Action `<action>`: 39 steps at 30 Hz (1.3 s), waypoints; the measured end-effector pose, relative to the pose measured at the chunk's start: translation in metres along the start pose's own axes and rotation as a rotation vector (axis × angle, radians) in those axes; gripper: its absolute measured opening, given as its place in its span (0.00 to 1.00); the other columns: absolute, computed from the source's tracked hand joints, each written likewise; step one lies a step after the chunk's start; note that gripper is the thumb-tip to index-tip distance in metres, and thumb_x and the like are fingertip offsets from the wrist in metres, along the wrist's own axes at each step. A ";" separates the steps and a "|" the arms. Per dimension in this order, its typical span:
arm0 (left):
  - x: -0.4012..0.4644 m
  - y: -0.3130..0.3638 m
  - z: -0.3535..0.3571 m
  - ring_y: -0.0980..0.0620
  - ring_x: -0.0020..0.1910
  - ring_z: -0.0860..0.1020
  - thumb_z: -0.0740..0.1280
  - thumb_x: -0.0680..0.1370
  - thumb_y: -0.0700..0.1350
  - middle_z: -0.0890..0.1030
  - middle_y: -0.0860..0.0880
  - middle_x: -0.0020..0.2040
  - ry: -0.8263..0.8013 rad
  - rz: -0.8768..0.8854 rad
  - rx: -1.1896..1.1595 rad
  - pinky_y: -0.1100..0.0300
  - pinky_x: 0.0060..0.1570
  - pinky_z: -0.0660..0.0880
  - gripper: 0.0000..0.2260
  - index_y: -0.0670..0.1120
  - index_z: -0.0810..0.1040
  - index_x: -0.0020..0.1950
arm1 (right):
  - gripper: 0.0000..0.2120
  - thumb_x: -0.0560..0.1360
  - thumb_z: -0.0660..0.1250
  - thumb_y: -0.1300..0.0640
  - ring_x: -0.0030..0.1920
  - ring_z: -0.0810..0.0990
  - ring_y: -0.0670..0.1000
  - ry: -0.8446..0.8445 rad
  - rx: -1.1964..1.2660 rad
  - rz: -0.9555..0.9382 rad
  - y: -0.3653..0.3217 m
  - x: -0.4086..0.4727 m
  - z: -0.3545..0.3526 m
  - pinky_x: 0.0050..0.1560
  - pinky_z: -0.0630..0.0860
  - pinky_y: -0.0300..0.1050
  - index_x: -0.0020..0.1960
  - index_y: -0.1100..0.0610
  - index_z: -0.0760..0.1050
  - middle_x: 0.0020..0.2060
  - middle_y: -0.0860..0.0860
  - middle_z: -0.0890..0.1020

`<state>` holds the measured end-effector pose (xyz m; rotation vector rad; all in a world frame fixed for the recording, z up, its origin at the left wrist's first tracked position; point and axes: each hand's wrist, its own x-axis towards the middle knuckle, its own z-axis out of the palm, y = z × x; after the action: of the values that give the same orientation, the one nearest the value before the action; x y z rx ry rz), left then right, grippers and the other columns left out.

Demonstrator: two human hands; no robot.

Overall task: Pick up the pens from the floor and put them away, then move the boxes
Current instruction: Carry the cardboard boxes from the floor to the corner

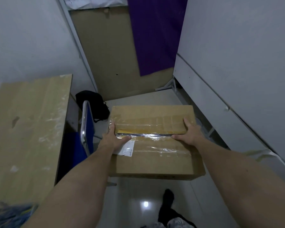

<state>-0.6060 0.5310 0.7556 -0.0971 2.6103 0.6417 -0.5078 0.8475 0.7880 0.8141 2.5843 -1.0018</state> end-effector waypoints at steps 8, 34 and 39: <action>0.160 0.086 -0.025 0.38 0.74 0.61 0.68 0.67 0.72 0.56 0.42 0.78 0.044 -0.060 -0.063 0.42 0.69 0.62 0.52 0.62 0.36 0.77 | 0.55 0.65 0.78 0.40 0.75 0.59 0.61 -0.055 0.035 -0.030 -0.054 0.186 -0.045 0.73 0.58 0.56 0.80 0.45 0.46 0.76 0.58 0.58; 0.692 0.348 -0.178 0.35 0.74 0.60 0.67 0.59 0.78 0.54 0.38 0.78 -0.139 0.151 0.126 0.40 0.69 0.63 0.57 0.65 0.35 0.76 | 0.56 0.65 0.75 0.35 0.72 0.61 0.65 0.065 0.197 0.264 -0.221 0.651 -0.125 0.73 0.60 0.57 0.79 0.43 0.42 0.73 0.59 0.51; 0.777 0.421 -0.161 0.35 0.73 0.62 0.64 0.52 0.82 0.56 0.39 0.77 -0.201 0.241 0.146 0.39 0.68 0.65 0.63 0.64 0.33 0.76 | 0.56 0.65 0.76 0.37 0.72 0.61 0.66 0.116 0.296 0.337 -0.205 0.723 -0.145 0.73 0.61 0.60 0.79 0.40 0.42 0.72 0.58 0.51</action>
<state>-1.4404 0.8613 0.7203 0.3157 2.4823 0.5084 -1.2188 1.1180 0.7037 1.3651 2.3035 -1.2737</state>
